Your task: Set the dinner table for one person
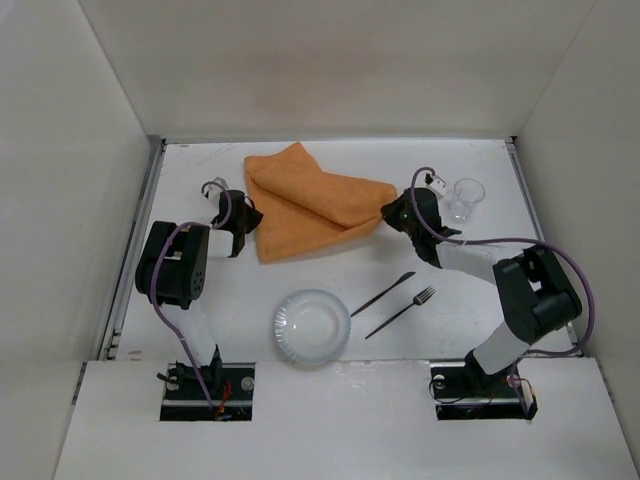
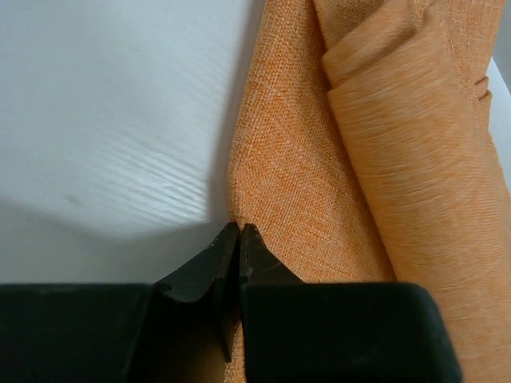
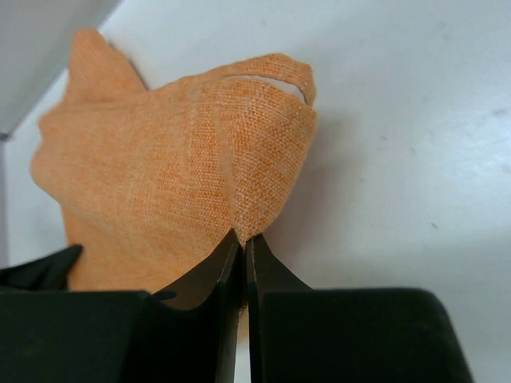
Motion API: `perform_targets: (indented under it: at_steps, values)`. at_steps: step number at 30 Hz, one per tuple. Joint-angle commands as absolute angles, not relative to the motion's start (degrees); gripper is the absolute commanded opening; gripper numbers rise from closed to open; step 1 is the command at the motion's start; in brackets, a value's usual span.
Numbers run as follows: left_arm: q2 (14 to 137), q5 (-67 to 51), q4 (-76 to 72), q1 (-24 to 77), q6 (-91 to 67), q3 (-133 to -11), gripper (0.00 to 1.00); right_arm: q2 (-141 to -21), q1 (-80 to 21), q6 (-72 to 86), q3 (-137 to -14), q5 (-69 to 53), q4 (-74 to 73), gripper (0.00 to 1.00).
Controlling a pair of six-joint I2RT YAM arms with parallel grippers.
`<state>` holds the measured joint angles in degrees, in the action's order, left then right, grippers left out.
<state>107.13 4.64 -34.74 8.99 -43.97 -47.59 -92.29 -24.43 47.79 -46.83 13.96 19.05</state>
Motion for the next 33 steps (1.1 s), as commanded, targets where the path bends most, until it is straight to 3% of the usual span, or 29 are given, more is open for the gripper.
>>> perform_targets:
  at_steps: [1,7,15,26,29,33]
  values:
    - [105.21,11.24,-34.19,7.95,-45.52,-45.09,0.0,-89.31,-21.85,47.11,-49.75,16.25,24.08,0.1]
    - [103.54,16.61,-34.19,11.29,-46.67,-44.82,0.0,-75.07,-23.75,44.55,-35.01,31.44,17.6,0.09]
    - [99.5,20.74,-34.1,10.42,-46.67,-42.28,0.0,-78.13,-33.25,47.55,-34.36,31.73,8.62,0.19]
    - [99.84,19.25,-34.89,9.01,-46.84,-41.66,0.0,-66.18,-35.2,32.02,-41.03,28.49,1.14,0.65]
    - [100.72,18.81,-36.3,9.09,-47.37,-41.4,0.0,-72.83,-35.29,26.3,-47.78,18.94,5.7,0.71]
    - [100.46,17.93,-36.21,9.36,-47.55,-41.31,0.0,-90.48,-35.02,19.62,-64.64,4.86,5.9,0.78]
